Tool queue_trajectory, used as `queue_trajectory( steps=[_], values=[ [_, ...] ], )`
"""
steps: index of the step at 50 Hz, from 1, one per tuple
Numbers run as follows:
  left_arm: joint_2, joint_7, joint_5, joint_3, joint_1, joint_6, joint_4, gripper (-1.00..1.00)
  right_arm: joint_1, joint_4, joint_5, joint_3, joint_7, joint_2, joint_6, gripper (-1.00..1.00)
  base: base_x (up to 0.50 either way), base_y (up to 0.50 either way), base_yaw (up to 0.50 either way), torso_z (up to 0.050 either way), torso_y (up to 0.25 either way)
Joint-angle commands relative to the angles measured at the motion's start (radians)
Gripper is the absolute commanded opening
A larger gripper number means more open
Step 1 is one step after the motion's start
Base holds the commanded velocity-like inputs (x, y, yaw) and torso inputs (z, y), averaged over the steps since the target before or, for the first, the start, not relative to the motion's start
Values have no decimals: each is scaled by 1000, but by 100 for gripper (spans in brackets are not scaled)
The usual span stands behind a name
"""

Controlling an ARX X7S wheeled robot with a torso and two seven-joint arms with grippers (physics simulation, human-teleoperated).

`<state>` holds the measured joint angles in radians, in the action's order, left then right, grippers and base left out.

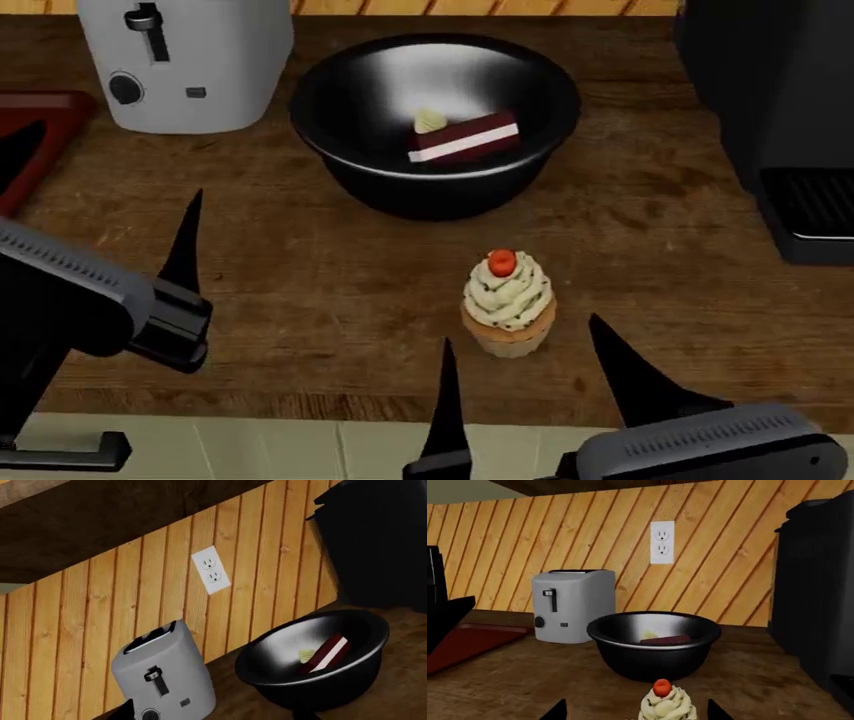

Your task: Pick up the bowl with cake and place it on the tray. Pick up the cupcake and place it on the tray.

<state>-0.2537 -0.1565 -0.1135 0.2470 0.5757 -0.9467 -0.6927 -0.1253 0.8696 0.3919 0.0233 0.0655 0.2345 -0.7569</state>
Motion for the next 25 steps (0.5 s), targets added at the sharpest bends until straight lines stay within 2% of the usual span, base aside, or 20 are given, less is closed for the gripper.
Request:
queue_trajectory(
  steps=[1,5,11,25],
  values=[
    [-6,-4,7,-11,-5,-18,-21,100,28,16,22,-8,-15,4,38,100,0,500,0,0,0],
    [-7,1,7,-3,-18,-3,-14,100,46,17,37,-25,-17,0,56,100,0,500,0,0,0],
    [-7,3,4,19,-20,2,-9,100,60,-27,82,-82,-15,-26,82,100,0,7,0,0,0],
    [-22,1,-15,83,-1,-20,-4,100,108,-44,50,-64,-7,-13,122,100,0,0,-500,0,0]
  ],
)
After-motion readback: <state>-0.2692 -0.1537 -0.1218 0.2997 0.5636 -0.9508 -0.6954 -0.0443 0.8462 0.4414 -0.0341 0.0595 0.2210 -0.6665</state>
